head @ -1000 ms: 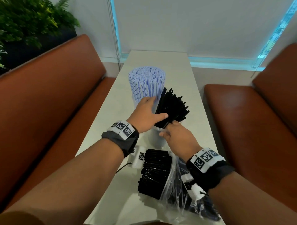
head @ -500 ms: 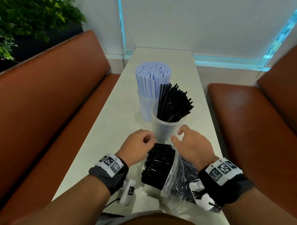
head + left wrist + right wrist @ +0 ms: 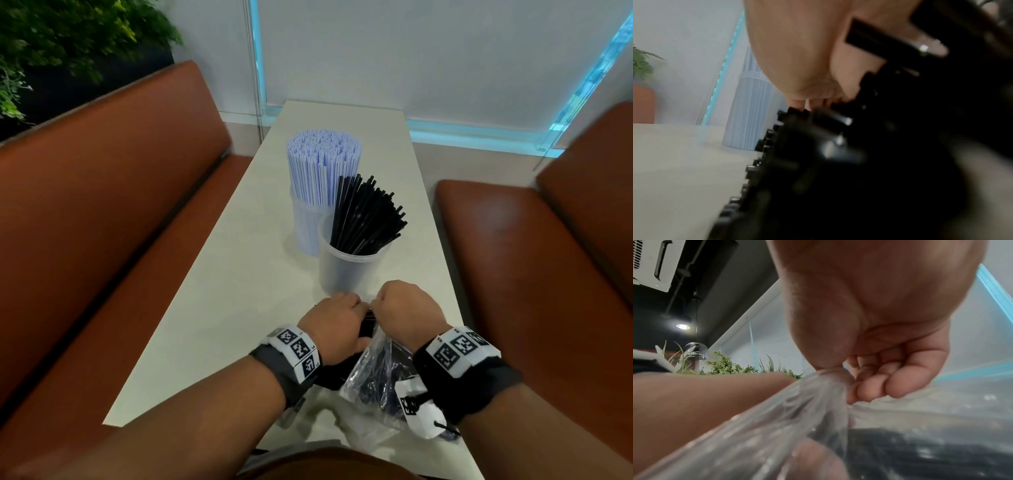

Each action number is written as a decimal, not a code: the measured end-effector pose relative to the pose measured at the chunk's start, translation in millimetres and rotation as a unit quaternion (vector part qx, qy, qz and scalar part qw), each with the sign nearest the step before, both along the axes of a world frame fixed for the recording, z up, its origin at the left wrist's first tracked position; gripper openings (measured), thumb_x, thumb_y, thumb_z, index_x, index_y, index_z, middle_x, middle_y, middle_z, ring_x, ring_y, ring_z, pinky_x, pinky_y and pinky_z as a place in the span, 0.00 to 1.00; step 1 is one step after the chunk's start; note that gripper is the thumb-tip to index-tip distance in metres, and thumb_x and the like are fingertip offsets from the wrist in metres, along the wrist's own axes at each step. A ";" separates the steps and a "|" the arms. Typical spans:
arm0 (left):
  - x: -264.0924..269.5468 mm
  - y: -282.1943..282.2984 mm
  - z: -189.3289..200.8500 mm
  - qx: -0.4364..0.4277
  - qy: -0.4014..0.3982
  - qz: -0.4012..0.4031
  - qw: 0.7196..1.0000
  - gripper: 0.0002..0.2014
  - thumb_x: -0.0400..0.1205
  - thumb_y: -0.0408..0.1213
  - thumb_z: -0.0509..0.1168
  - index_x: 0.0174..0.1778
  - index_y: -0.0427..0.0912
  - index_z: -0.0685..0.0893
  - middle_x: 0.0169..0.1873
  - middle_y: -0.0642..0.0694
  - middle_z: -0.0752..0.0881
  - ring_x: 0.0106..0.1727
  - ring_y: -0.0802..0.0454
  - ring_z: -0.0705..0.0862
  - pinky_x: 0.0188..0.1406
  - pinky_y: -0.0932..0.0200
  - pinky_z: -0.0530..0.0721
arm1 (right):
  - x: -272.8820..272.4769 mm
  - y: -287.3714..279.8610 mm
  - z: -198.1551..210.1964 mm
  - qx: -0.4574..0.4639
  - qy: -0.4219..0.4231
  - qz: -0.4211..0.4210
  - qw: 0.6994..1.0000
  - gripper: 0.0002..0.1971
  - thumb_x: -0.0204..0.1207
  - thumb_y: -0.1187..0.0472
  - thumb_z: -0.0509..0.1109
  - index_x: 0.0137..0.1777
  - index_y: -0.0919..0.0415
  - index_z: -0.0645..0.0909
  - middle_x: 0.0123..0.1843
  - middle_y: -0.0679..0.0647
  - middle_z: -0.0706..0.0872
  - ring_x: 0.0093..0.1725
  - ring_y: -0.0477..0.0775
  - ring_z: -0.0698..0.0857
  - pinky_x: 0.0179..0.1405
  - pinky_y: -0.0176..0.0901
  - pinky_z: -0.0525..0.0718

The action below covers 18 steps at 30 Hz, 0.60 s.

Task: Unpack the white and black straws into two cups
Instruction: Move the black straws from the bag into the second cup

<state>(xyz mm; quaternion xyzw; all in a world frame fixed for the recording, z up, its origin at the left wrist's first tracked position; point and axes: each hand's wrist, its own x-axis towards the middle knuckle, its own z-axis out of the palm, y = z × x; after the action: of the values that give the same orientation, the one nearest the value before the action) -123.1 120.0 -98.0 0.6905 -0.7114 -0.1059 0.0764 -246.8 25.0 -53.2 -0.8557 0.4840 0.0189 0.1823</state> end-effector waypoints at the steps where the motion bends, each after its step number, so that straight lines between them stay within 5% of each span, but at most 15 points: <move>1: -1.9 -0.8 0.8 0.003 -0.007 -0.001 1.000 0.24 0.84 0.50 0.65 0.72 0.39 0.77 0.60 0.41 0.79 0.61 0.43 0.77 0.63 0.45 0.80 | 0.4 0.2 0.1 0.002 -0.001 0.000 1.000 0.10 0.79 0.53 0.64 0.47 0.58 0.83 0.43 0.53 0.86 0.42 0.57 0.84 0.32 0.43 0.72; 8: -12.5 -14.0 10.6 0.062 -0.068 -0.005 0.996 0.15 0.88 0.41 0.57 0.66 0.38 0.80 0.58 0.40 0.80 0.55 0.41 0.82 0.41 0.50 0.75 | 1.9 2.4 2.3 -0.014 0.003 0.004 1.000 0.10 0.79 0.52 0.64 0.50 0.56 0.84 0.47 0.52 0.89 0.45 0.57 0.85 0.39 0.45 0.77; 12: -8.3 -16.3 14.3 0.044 -0.113 -0.026 0.992 0.15 0.89 0.39 0.56 0.66 0.38 0.80 0.57 0.40 0.81 0.53 0.41 0.82 0.40 0.50 0.74 | -3.1 0.2 2.2 -0.013 -0.033 -0.002 0.999 0.10 0.77 0.48 0.64 0.56 0.42 0.81 0.48 0.45 0.87 0.47 0.52 0.84 0.43 0.45 0.76; 18: 33.1 5.1 16.8 0.020 -0.128 -0.024 0.991 0.10 0.86 0.40 0.58 0.60 0.42 0.75 0.49 0.43 0.86 0.46 0.39 0.86 0.42 0.51 0.73 | -4.4 -11.1 -3.8 -0.028 -0.048 0.013 0.998 0.10 0.76 0.48 0.64 0.51 0.39 0.87 0.37 0.36 0.77 0.42 0.46 0.81 0.33 0.41 0.72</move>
<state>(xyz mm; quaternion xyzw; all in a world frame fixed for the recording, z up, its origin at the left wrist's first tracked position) -90.0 125.1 -81.2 0.6828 -0.7292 -0.0329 -0.0320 -251.1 13.9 -56.9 -0.8668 0.4635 -0.0339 0.1809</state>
